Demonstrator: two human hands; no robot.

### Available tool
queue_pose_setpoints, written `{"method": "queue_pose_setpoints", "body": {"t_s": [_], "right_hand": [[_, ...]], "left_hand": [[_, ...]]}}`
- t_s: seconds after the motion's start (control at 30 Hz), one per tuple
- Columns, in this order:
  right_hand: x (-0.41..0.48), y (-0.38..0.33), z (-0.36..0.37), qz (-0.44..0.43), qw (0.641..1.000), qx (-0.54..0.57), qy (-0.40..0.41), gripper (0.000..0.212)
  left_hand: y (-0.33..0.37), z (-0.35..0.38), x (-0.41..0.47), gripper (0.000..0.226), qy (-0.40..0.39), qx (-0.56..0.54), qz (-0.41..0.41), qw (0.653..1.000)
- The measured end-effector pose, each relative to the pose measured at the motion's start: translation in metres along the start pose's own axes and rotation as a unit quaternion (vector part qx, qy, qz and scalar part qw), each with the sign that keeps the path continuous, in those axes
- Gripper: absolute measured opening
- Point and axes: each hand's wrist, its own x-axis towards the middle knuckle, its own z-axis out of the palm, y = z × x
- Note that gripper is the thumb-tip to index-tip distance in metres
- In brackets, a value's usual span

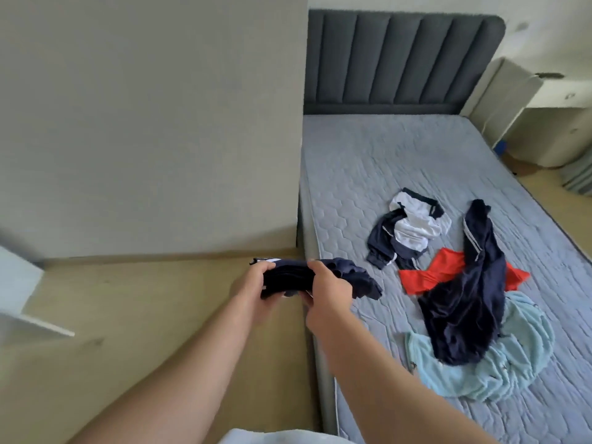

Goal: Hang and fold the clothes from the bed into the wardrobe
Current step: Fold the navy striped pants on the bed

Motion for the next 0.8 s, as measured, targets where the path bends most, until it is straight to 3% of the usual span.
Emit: {"method": "queue_pose_setpoints", "body": {"t_s": [0.07, 0.17, 0.4, 0.63, 0.73, 0.8], "right_hand": [[-0.026, 0.027, 0.051, -0.006, 0.999, -0.020, -0.031, 0.046], [-0.069, 0.065, 0.121, 0.016, 0.995, -0.068, -0.078, 0.044], [-0.157, 0.155, 0.257, 0.085, 0.958, -0.200, -0.185, 0.034], [-0.222, 0.244, 0.373, 0.123, 0.901, -0.311, -0.277, 0.032], [-0.242, 0.281, 0.420, 0.140, 0.850, -0.319, -0.396, 0.013], [-0.261, 0.298, 0.455, 0.146, 0.816, -0.354, -0.434, 0.009]], "left_hand": [[0.026, -0.060, -0.003, 0.021, -0.004, -0.026, 0.016, 1.000], [0.062, -0.148, -0.014, 0.032, 0.027, -0.079, 0.034, 0.996], [0.120, -0.332, -0.041, 0.015, 0.146, -0.189, 0.069, 0.969], [0.144, -0.474, -0.058, 0.020, 0.252, -0.273, 0.107, 0.922], [0.160, -0.525, -0.063, 0.018, 0.296, -0.317, 0.127, 0.892], [0.172, -0.556, -0.068, 0.016, 0.331, -0.347, 0.136, 0.867]]}}
